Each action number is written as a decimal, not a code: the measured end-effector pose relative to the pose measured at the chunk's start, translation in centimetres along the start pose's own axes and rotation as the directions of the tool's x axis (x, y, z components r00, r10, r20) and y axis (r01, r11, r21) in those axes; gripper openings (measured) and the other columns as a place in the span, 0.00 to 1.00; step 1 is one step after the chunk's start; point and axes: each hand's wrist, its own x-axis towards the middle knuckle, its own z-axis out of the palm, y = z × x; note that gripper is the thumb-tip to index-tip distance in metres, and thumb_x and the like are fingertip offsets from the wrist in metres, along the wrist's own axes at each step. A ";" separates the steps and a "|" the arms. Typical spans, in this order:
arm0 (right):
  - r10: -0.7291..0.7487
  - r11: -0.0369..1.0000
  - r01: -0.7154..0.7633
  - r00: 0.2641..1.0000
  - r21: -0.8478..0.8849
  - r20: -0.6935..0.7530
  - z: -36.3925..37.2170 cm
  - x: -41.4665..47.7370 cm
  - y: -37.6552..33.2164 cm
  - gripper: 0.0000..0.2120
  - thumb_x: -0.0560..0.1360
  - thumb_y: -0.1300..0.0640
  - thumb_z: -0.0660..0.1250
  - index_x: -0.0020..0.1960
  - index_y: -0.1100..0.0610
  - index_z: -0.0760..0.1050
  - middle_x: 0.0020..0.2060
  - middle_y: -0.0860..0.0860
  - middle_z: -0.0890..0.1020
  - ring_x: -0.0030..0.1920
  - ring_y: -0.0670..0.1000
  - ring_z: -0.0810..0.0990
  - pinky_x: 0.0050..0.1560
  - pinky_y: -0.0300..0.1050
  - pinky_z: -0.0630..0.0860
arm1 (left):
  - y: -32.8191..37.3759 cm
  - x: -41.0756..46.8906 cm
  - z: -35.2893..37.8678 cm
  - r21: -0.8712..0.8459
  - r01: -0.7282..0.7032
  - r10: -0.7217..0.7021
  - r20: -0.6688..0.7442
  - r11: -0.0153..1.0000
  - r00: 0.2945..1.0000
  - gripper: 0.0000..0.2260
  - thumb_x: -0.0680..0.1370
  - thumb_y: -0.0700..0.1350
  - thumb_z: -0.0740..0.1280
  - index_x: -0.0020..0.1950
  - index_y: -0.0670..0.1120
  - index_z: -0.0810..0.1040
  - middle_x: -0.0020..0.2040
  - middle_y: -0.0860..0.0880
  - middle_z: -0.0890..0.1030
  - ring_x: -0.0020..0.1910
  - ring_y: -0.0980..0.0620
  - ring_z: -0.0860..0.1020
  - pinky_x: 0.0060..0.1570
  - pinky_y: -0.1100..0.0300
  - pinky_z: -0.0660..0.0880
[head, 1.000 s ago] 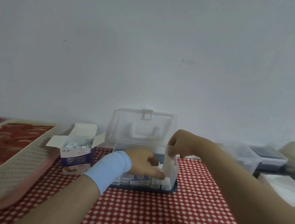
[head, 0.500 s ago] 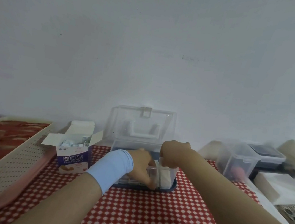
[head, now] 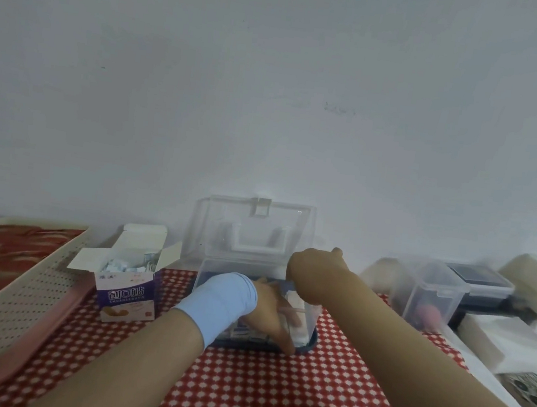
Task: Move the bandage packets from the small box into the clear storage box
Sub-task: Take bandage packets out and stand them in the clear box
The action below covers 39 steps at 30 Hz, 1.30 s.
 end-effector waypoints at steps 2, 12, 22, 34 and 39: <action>-0.013 0.999 0.014 1.000 0.044 -0.024 -0.1 0.1 0.4 0.12 0.80 0.52 0.66 0.62 0.51 0.76 0.52 0.49 0.79 0.57 0.55 0.76 0.67 0.63 0.63 | 0.0 -0.1 -0.1 0.014 0.000 0.000 0.009 1.000 1.000 0.29 0.70 0.70 0.67 0.70 0.69 0.67 0.79 0.55 0.57 0.77 0.44 0.59 0.72 0.41 0.64; -0.020 0.980 -0.003 0.993 0.197 0.115 0.1 -0.6 0.5 0.09 0.80 0.57 0.61 0.51 0.54 0.80 0.44 0.49 0.80 0.52 0.54 0.76 0.69 0.70 0.57 | -0.7 -2.4 -1.2 -0.105 -0.075 0.058 -0.162 0.992 0.985 0.34 0.69 0.67 0.70 0.75 0.62 0.67 0.76 0.54 0.65 0.73 0.48 0.66 0.72 0.43 0.65; -0.002 0.902 0.117 0.964 0.416 -0.265 -6.9 -2.3 -0.8 0.16 0.78 0.60 0.60 0.53 0.43 0.83 0.54 0.41 0.82 0.57 0.49 0.78 0.64 0.52 0.69 | -8.0 -11.2 -4.3 -0.302 -0.121 -0.098 -0.619 0.946 0.780 0.09 0.79 0.50 0.67 0.58 0.55 0.82 0.56 0.58 0.81 0.55 0.59 0.77 0.58 0.62 0.72; -0.232 0.725 0.430 0.888 0.538 -0.398 -8.7 1.0 -13.6 0.11 0.80 0.58 0.65 0.55 0.51 0.85 0.55 0.46 0.85 0.55 0.47 0.81 0.60 0.46 0.78 | -18.3 -13.8 1.2 -0.413 0.221 -0.454 -0.641 0.884 0.619 0.11 0.81 0.42 0.63 0.60 0.51 0.80 0.64 0.51 0.77 0.63 0.51 0.75 0.65 0.57 0.70; -0.269 0.821 0.402 0.898 0.405 -0.347 -8.3 3.8 -16.9 0.11 0.79 0.56 0.67 0.58 0.48 0.84 0.55 0.46 0.84 0.54 0.48 0.81 0.53 0.44 0.78 | -19.5 -13.6 2.5 -0.396 0.187 -0.421 -0.665 0.899 0.616 0.15 0.79 0.41 0.64 0.64 0.49 0.80 0.64 0.50 0.78 0.63 0.51 0.75 0.66 0.58 0.69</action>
